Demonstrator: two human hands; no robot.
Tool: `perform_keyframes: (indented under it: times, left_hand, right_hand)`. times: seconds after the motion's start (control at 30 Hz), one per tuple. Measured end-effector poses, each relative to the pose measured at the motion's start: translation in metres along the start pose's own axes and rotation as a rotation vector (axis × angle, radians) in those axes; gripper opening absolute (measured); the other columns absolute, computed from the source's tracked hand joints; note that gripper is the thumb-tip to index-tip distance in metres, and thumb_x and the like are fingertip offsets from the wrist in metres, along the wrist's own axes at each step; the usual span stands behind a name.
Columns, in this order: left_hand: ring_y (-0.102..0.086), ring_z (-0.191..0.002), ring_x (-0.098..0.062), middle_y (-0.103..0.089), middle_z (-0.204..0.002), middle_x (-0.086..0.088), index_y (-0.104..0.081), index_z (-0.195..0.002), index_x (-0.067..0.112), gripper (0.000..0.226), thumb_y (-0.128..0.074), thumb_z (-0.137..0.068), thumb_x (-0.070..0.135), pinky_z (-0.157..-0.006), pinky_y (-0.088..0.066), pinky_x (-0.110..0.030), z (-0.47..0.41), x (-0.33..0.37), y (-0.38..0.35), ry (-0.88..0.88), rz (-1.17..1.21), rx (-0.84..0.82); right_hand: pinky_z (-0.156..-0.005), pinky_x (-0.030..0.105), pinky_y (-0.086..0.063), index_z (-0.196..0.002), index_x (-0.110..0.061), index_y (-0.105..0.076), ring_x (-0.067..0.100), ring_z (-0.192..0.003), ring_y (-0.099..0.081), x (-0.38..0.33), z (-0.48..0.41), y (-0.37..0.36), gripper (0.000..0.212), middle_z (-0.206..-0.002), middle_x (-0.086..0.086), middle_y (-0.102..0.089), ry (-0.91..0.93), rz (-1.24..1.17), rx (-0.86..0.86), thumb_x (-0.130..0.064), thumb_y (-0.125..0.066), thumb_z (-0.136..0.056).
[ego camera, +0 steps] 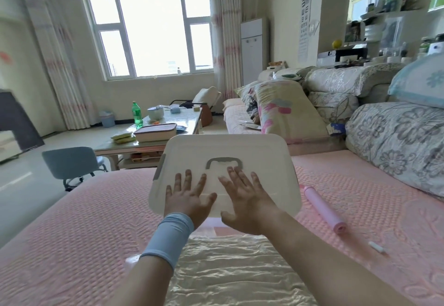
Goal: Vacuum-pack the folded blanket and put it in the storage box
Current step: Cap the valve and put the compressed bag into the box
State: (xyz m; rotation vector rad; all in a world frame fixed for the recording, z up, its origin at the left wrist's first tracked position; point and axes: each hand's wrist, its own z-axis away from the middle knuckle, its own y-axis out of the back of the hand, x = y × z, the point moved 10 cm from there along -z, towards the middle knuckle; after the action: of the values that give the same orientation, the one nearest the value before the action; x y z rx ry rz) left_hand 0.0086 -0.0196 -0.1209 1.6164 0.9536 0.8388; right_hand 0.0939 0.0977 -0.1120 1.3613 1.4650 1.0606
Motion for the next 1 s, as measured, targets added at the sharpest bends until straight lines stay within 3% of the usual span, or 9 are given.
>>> perform_keyframes:
  times: [0.13, 0.23, 0.3, 0.4, 0.47, 0.57, 0.67, 0.8, 1.0]
  left_hand:
    - [-0.013, -0.149, -0.022, -0.011, -0.161, 0.008, -0.019, -0.149, 0.045, 0.057, -0.028, -0.094, 0.060, -0.118, -0.014, -0.044, 0.015, 0.012, 0.017, -0.118, 0.035, 0.151]
    - [-0.043, -0.135, -0.020, -0.044, -0.147, 0.011, -0.053, -0.133, 0.041, 0.042, -0.052, -0.092, 0.044, -0.112, -0.028, -0.039, 0.027, 0.001, 0.043, -0.225, 0.078, 0.375]
    - [-0.026, -0.145, -0.022, -0.028, -0.156, 0.007, -0.042, -0.141, 0.041, 0.050, -0.048, -0.093, 0.053, -0.118, -0.015, -0.040, 0.024, -0.021, 0.036, -0.157, 0.088, 0.340]
    - [0.026, -0.145, -0.020, 0.027, -0.158, 0.000, 0.007, -0.151, 0.040, 0.071, -0.021, -0.093, 0.068, -0.115, 0.019, -0.039, 0.018, -0.038, 0.000, -0.066, 0.075, 0.102]
    - [0.036, -0.140, -0.020, 0.037, -0.153, -0.002, 0.017, -0.150, 0.039, 0.069, -0.017, -0.095, 0.064, -0.113, 0.024, -0.038, 0.021, -0.035, -0.010, -0.087, 0.094, 0.052]
    - [0.013, -0.148, -0.018, 0.008, -0.163, 0.001, -0.017, -0.151, 0.038, 0.056, -0.030, -0.099, 0.051, -0.120, 0.007, -0.038, 0.029, -0.038, 0.007, -0.062, 0.306, 0.153]
    - [-0.023, -0.143, -0.020, -0.034, -0.154, 0.004, -0.048, -0.136, 0.034, 0.039, -0.045, -0.098, 0.039, -0.118, -0.023, -0.042, 0.039, -0.047, 0.036, -0.039, 0.342, 0.343]
    - [-0.043, -0.129, -0.021, -0.052, -0.140, -0.002, -0.052, -0.137, 0.020, 0.038, -0.049, -0.099, 0.024, -0.108, -0.039, -0.035, 0.040, -0.065, 0.056, -0.004, 0.386, 0.490]
    - [-0.059, -0.118, -0.023, -0.059, -0.134, -0.007, -0.044, -0.144, 0.016, 0.042, -0.044, -0.103, 0.023, -0.105, -0.045, -0.034, 0.027, -0.091, 0.048, 0.149, 0.591, 0.467]
  right_hand:
    - [-0.119, 0.058, 0.012, -0.153, -0.033, 0.025, 0.017, -0.148, 0.029, -0.018, -0.003, -0.017, 0.107, -0.162, -0.001, 0.030, 0.071, 0.085, -0.069, -0.073, -0.048, -0.085]
    - [-0.120, 0.057, 0.010, -0.154, -0.038, 0.019, 0.016, -0.150, 0.026, -0.013, -0.001, -0.017, 0.102, -0.162, -0.002, 0.030, 0.081, 0.167, -0.087, -0.043, -0.059, -0.088]
    - [-0.121, 0.057, 0.006, -0.156, -0.038, 0.007, 0.014, -0.151, 0.020, -0.008, 0.000, -0.013, 0.100, -0.165, -0.004, 0.023, 0.059, 0.161, -0.110, -0.032, -0.061, -0.082]
    - [-0.120, 0.059, 0.006, -0.153, -0.038, -0.013, 0.014, -0.153, 0.010, -0.010, -0.003, -0.006, 0.090, -0.166, -0.006, 0.008, 0.006, 0.075, -0.157, -0.048, -0.057, -0.076]
    - [-0.120, 0.059, 0.002, -0.145, -0.033, -0.033, 0.019, -0.151, -0.007, -0.020, -0.009, 0.005, 0.073, -0.161, 0.002, -0.014, -0.025, 0.015, -0.101, -0.055, -0.051, -0.078]
    - [-0.120, 0.054, -0.008, -0.136, -0.027, -0.048, 0.023, -0.145, -0.026, -0.043, -0.017, 0.024, 0.046, -0.153, 0.003, -0.035, -0.019, 0.042, 0.156, -0.046, -0.044, -0.094]
    - [-0.121, 0.059, 0.001, -0.156, -0.032, -0.019, 0.025, -0.154, 0.004, -0.061, -0.022, 0.003, 0.059, -0.168, 0.004, -0.001, -0.007, 0.054, 0.169, -0.047, -0.035, -0.101]
    - [-0.116, 0.066, 0.011, -0.157, -0.043, 0.002, 0.025, -0.152, 0.020, -0.080, -0.024, -0.024, 0.063, -0.165, 0.003, 0.022, 0.065, 0.101, 0.157, -0.047, -0.024, -0.100]
    - [-0.116, 0.069, -0.007, -0.153, -0.043, -0.029, 0.025, -0.154, -0.009, -0.077, -0.016, -0.018, 0.060, -0.167, 0.003, -0.010, 0.077, 0.066, 0.229, -0.053, -0.033, -0.094]
